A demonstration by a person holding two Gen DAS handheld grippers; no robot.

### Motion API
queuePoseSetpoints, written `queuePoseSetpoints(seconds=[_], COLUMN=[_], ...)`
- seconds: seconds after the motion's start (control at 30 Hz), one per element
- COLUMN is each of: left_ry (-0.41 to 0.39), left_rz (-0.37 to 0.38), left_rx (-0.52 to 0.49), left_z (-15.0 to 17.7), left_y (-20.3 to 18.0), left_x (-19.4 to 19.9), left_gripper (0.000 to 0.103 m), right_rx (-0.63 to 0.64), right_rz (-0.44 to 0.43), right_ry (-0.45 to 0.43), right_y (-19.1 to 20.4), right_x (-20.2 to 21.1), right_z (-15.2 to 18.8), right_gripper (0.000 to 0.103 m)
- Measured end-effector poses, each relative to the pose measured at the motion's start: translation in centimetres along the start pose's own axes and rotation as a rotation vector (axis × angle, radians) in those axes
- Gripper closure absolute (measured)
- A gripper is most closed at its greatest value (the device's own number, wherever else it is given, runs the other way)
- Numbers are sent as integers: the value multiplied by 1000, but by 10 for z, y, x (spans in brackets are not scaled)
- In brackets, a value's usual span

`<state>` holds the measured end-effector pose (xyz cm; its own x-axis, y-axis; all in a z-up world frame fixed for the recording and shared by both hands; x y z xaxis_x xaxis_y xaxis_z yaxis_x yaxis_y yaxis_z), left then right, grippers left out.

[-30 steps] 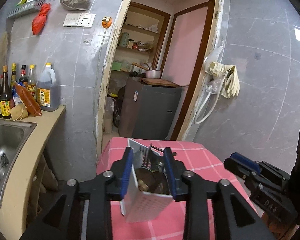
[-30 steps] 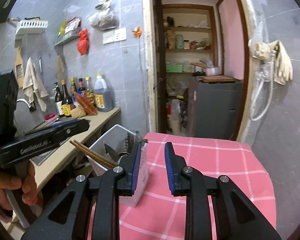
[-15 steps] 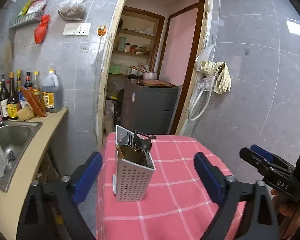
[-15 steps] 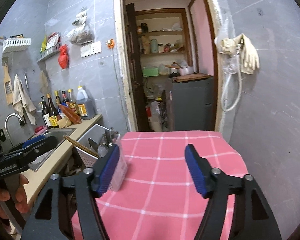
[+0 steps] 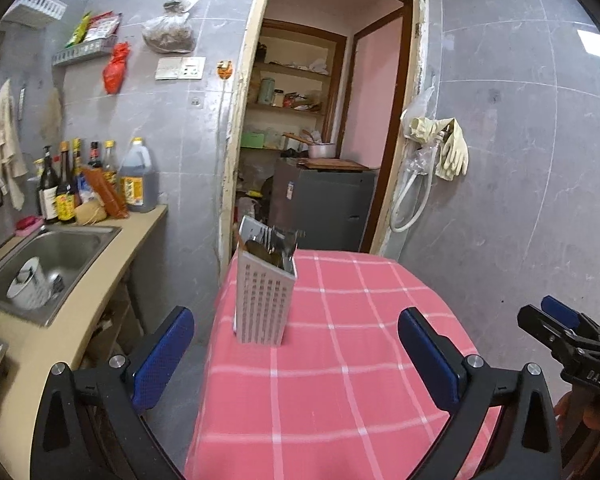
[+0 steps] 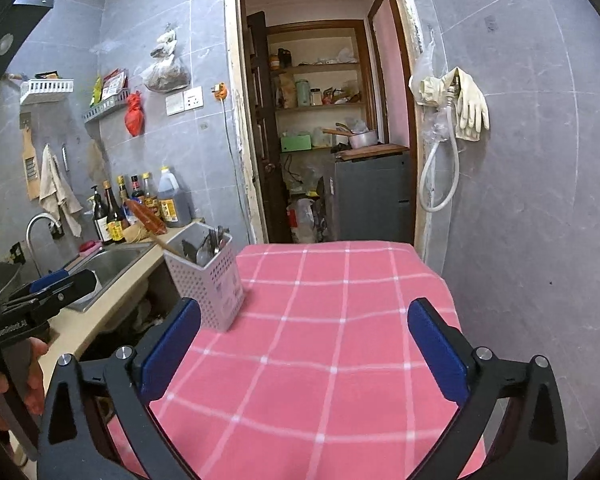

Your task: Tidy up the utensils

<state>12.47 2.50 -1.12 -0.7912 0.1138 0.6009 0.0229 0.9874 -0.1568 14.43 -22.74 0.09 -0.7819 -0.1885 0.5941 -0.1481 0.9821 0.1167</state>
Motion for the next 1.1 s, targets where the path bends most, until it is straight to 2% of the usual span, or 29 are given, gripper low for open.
queuePoseSetpoints(seconds=[0.2, 0.37, 1.1], left_ry=[7, 3, -6], left_rz=[-37, -39, -48], left_rx=[9, 12, 16], left_z=[34, 54, 65], left_y=[-8, -15, -23], left_x=[20, 30, 39], left_gripper=[0, 0, 0], right_rx=[0, -9, 16], right_rz=[-4, 0, 1], right_ry=[24, 40, 45], right_y=[-8, -13, -15], right_x=[24, 34, 44], right_z=[33, 53, 59], right_gripper=[1, 1, 1])
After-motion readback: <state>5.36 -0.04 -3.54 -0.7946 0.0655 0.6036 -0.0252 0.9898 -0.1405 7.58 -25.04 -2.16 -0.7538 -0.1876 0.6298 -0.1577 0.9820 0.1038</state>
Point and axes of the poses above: each gripper's, at about its wrist camera, not at the fingertips, and x roughly against the way its jaws point, y to its left, z to its underside, the point moved 4 cm from there along -x, roughly the way its jaws point, and after that the axes turned 14 degrees about y, right-handed, at the moved point
